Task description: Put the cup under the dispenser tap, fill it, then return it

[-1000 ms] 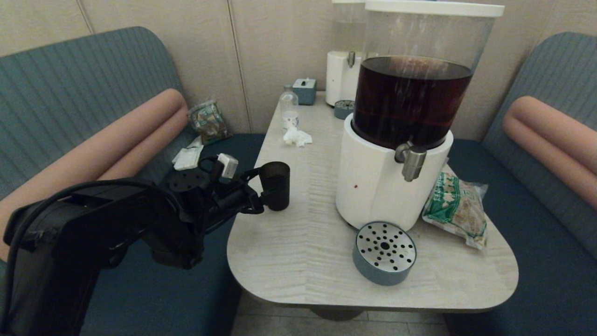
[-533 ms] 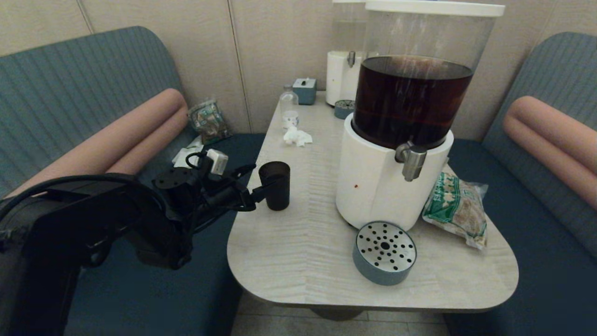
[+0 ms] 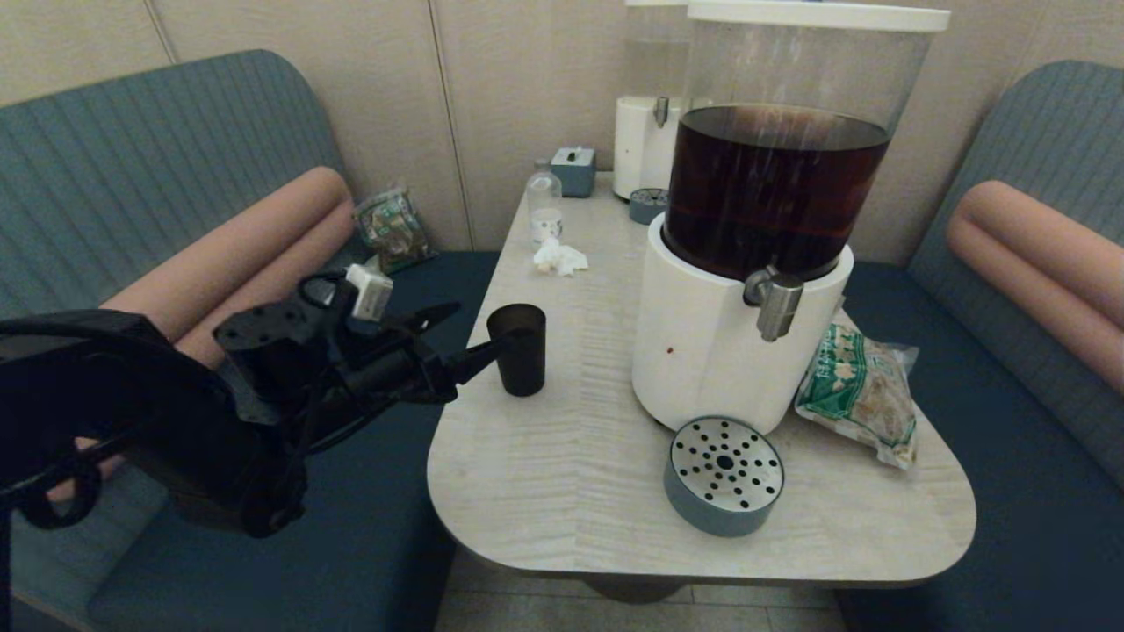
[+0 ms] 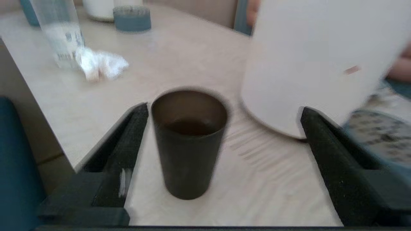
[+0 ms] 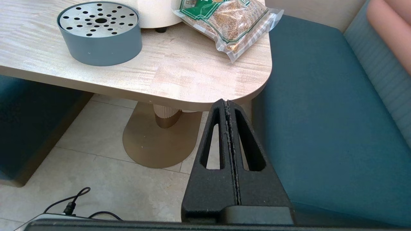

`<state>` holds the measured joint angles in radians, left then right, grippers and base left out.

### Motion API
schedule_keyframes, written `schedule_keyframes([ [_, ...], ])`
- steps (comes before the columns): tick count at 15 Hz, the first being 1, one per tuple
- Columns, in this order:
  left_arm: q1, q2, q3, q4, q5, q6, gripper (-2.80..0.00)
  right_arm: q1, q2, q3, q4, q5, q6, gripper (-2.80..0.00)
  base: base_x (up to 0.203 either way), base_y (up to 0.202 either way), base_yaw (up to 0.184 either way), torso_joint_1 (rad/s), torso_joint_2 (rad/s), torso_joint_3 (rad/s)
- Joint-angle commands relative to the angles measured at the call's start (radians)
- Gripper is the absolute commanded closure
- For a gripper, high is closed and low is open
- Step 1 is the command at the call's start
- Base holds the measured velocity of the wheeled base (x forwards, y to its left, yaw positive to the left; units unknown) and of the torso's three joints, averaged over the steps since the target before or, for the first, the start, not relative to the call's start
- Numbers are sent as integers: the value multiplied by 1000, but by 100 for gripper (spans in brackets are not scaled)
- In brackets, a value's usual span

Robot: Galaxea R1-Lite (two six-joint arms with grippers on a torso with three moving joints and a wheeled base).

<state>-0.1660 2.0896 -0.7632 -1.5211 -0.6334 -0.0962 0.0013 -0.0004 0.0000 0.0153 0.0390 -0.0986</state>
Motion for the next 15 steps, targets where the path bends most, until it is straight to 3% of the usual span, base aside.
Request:
schedule_keyframes([
  [1,0,-192,104,-8,-5,-3,0,0,-1,0,0,1,-1,0,0,0,0,0,0,0],
  [4,0,-463,260,1,2,-11,0,0,-1,0,0,1,-1,0,0,0,0,0,0,0],
  [8,5,-919,424,107,115,-33,0,0,-1,0,0,1,-1,0,0,0,0,0,0,0],
  [10,19,-1168,435,271,186,-43,0,0,-1,0,0,-1,-1,0,0,0,0,0,0,0],
  [14,119,-1580,330,831,298,-54,0,0,-1,0,0,1,-1,0,0,0,0,0,0,0],
  [15,149,-1643,316,912,318,-54,0,0,-1,0,0,1,-1,0,0,0,0,0,0,0],
])
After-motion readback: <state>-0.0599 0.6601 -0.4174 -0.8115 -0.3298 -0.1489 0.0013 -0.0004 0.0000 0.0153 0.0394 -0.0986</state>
